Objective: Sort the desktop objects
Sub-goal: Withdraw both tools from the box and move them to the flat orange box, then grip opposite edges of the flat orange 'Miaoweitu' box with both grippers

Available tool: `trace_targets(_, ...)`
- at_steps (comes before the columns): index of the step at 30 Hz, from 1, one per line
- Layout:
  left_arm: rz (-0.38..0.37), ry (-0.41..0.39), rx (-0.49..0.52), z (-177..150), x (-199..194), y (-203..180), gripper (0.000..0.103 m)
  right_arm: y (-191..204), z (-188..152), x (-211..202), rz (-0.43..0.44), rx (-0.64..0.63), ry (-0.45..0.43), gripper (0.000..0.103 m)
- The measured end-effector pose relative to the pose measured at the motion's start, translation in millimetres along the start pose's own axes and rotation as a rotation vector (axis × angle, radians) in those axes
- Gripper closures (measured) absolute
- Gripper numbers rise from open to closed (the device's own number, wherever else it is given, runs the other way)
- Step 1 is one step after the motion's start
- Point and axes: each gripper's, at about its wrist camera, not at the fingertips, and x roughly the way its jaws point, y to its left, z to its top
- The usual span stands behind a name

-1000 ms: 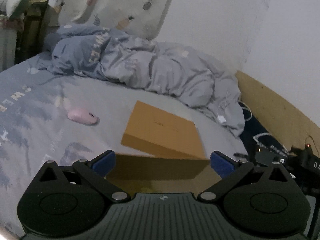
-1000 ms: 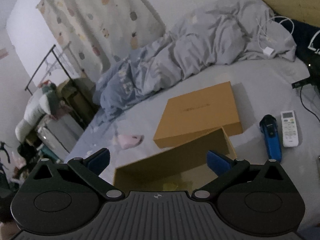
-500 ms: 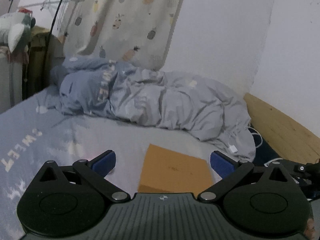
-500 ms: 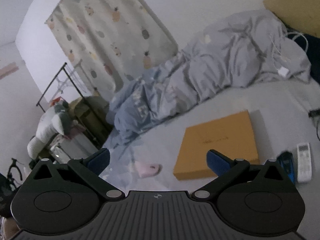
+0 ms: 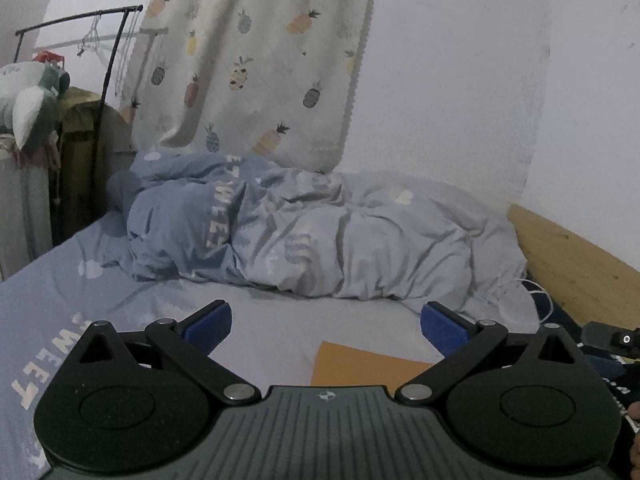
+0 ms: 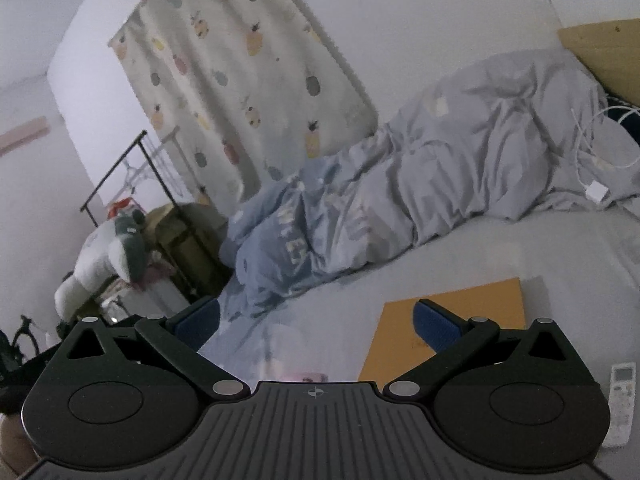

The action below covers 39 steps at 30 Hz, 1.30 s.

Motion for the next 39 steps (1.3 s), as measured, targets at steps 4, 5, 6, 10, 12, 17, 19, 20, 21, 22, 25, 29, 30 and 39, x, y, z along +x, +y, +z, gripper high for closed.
trace_targets(4,-0.003,-0.029,0.008,3,16,2,0.0,-11,5,22,-0.001,0.0,-0.01,0.0)
trace_targets(5,-0.002,-0.031,0.008,4,21,2,0.0,-14,5,28,-0.005,0.005,-0.007,0.0)
trace_targets(6,-0.001,-0.031,0.009,4,26,2,0.0,-17,6,34,-0.008,0.009,-0.004,0.0)
trace_targets(10,-0.017,-0.025,0.027,5,49,-3,0.0,-29,10,54,-0.029,0.004,0.0,0.0)
trace_targets(12,-0.035,-0.021,0.037,3,60,-5,0.0,-38,11,63,-0.042,0.002,0.002,0.0)
trace_targets(17,-0.034,0.02,0.071,-5,95,-11,0.0,-70,10,87,-0.096,0.017,0.014,0.0)
trace_targets(19,-0.038,0.036,0.088,-12,108,-14,0.0,-83,6,98,-0.131,0.022,0.022,0.0)
trace_targets(20,-0.04,0.045,0.098,-16,113,-16,0.0,-90,4,104,-0.148,0.025,0.026,0.0)
trace_targets(21,-0.041,0.054,0.109,-19,118,-17,0.0,-97,2,109,-0.165,0.027,0.031,0.0)
trace_targets(22,-0.042,0.066,0.122,-23,124,-20,0.0,-103,0,114,-0.178,0.034,0.035,0.0)
trace_targets(25,-0.034,0.113,0.162,-35,144,-26,0.0,-121,-10,129,-0.202,0.056,0.063,0.0)
trace_targets(29,-0.033,0.18,0.188,-51,173,-30,0.0,-143,-22,147,-0.207,0.073,0.125,0.0)
trace_targets(30,-0.028,0.195,0.201,-55,180,-31,0.0,-148,-23,151,-0.204,0.086,0.14,0.0)
trace_targets(39,-0.054,0.351,0.218,-79,241,-33,0.0,-194,-27,177,-0.272,0.091,0.206,0.0)
